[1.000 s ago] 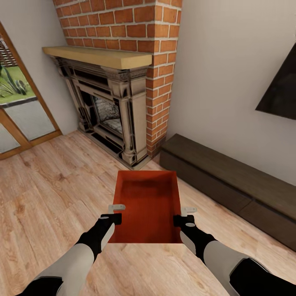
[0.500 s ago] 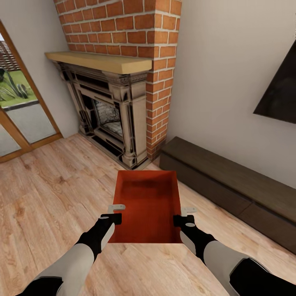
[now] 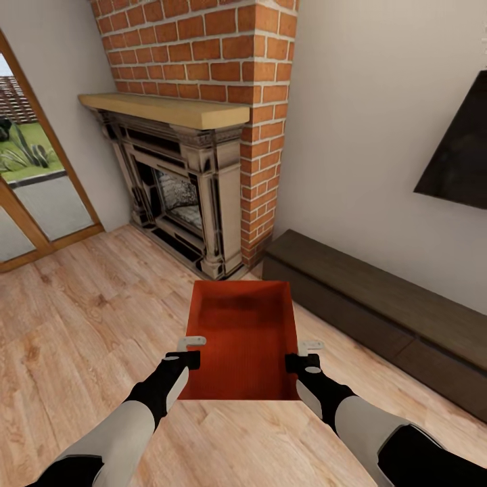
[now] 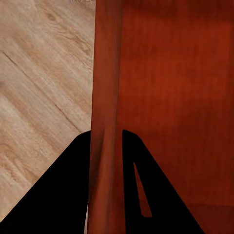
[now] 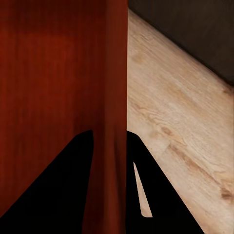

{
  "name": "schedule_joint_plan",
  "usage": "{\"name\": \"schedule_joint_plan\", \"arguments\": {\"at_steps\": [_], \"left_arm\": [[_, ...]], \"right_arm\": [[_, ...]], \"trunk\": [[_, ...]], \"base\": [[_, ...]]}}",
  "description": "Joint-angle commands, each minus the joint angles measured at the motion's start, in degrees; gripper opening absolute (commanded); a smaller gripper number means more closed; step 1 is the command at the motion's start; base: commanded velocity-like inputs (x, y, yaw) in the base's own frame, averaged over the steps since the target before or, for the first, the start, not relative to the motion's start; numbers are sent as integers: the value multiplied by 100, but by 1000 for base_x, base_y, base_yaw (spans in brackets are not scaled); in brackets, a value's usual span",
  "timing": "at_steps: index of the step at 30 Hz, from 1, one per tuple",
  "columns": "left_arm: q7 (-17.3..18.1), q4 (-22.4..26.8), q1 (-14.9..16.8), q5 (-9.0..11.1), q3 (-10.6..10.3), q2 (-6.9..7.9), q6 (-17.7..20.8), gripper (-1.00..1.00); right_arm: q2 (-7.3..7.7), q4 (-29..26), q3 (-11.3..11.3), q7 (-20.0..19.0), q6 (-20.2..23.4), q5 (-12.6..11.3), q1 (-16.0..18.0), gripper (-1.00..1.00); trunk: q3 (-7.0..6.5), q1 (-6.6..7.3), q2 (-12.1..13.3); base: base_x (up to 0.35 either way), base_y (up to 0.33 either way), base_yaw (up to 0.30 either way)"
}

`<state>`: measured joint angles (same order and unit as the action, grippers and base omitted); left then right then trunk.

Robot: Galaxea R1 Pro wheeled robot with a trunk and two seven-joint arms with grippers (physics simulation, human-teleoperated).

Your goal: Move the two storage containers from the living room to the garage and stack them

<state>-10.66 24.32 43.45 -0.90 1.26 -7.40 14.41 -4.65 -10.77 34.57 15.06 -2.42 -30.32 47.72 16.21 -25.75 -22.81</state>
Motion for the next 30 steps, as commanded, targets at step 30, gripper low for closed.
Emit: {"name": "schedule_joint_plan", "arguments": {"at_steps": [30], "left_arm": [[-41, -6, -3, -48, 6, 4, 44, -100]], "right_arm": [[-1, -22, 5, -3, -286, 9, 9, -100]], "trunk": [[-263, -3, -10]], "base": [[0, 0, 0]]}}
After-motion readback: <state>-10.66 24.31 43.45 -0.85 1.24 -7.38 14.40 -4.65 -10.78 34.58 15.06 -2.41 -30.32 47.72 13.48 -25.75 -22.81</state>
